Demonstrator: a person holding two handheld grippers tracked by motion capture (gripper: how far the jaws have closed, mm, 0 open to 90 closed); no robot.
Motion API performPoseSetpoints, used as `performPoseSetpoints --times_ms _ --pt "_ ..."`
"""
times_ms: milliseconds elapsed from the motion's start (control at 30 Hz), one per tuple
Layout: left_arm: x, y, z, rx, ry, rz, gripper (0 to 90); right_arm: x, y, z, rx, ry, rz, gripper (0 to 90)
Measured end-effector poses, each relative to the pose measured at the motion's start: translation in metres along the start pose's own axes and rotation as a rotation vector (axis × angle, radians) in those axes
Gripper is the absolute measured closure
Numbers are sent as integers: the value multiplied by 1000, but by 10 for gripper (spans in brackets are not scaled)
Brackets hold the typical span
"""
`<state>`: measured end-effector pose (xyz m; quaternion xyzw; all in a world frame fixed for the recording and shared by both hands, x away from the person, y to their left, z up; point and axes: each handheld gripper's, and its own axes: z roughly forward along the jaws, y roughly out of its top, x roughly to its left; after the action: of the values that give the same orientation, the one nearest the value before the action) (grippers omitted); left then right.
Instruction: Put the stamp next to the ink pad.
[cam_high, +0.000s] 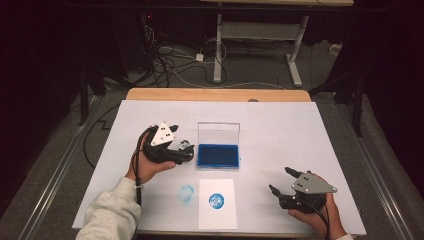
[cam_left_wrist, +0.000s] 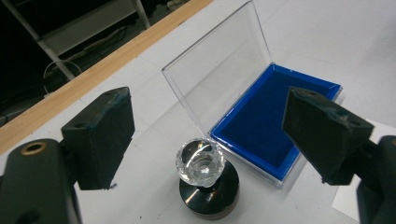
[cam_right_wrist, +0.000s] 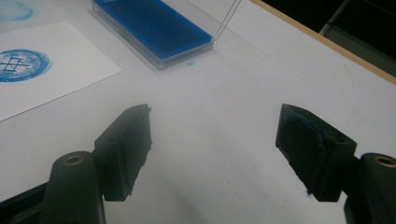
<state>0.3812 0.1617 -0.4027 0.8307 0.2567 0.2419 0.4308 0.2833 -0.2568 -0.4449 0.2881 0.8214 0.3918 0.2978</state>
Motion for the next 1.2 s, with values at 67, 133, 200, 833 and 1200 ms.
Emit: performPoseSetpoints --times_ms 67,133,200,833,1200 --pt "-2 1 -2 0 1 4 168 0 0 0 0 1 -1 268" --pt "-4 3 -5 -5 3 18 168 1 0 -1 -3 0 -1 268" --pt "-7 5 -9 -15 -4 30 167 1 1 -1 -6 0 1 268" --pt "-27 6 -38 -70 -14 98 168 3 3 -3 -16 0 -6 267" --pt "-34 -10 -50 -93 -8 135 168 5 4 -3 -24 -4 -8 268"
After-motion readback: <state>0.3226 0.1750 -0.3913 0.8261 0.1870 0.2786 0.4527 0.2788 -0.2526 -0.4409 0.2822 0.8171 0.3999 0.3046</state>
